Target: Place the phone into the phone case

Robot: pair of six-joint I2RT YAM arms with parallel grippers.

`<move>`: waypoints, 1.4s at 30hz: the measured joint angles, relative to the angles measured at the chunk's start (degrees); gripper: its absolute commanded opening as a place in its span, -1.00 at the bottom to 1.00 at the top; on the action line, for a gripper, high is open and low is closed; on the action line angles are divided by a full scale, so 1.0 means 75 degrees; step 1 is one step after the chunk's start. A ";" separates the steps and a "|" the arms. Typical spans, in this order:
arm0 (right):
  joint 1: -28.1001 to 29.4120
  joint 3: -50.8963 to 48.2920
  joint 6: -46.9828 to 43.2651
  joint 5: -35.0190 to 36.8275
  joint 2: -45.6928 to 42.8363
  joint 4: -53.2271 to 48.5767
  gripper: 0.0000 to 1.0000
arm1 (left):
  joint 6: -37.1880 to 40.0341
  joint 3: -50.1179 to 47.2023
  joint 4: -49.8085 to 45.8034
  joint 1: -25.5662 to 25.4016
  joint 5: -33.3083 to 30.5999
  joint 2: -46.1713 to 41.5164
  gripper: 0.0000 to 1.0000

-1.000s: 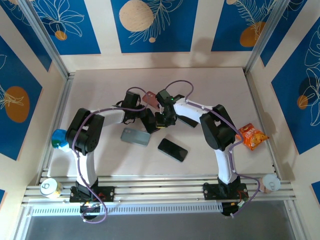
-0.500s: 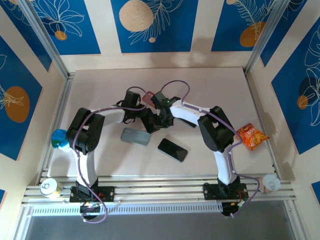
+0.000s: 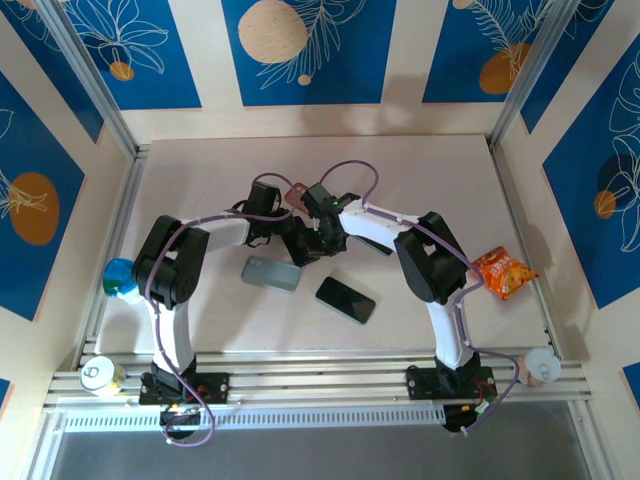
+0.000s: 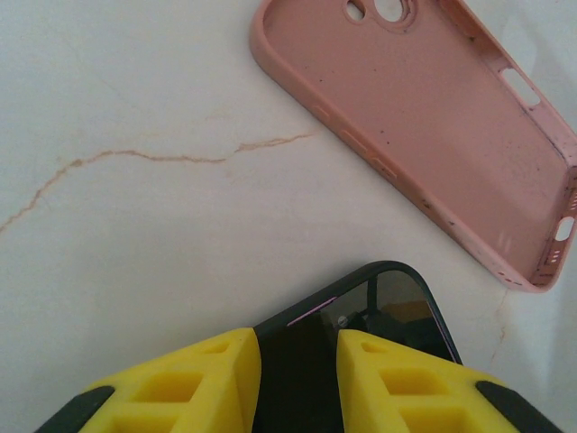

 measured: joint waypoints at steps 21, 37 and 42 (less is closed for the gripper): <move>-0.0944 -0.0612 -0.0140 -0.1431 -0.0979 0.0699 -1.00 | 0.0017 0.0294 -0.0516 -0.0017 0.0221 0.0000 -0.43; -0.0991 -0.1224 -0.0105 -0.1845 -0.1233 0.1209 -1.00 | 0.0015 0.0364 -0.0691 -0.0029 0.0326 0.0003 -0.43; -0.0889 -0.1259 -0.0105 -0.1845 -0.1046 0.1262 -1.00 | 0.0015 0.0364 -0.0694 -0.0029 0.0338 0.0003 -0.44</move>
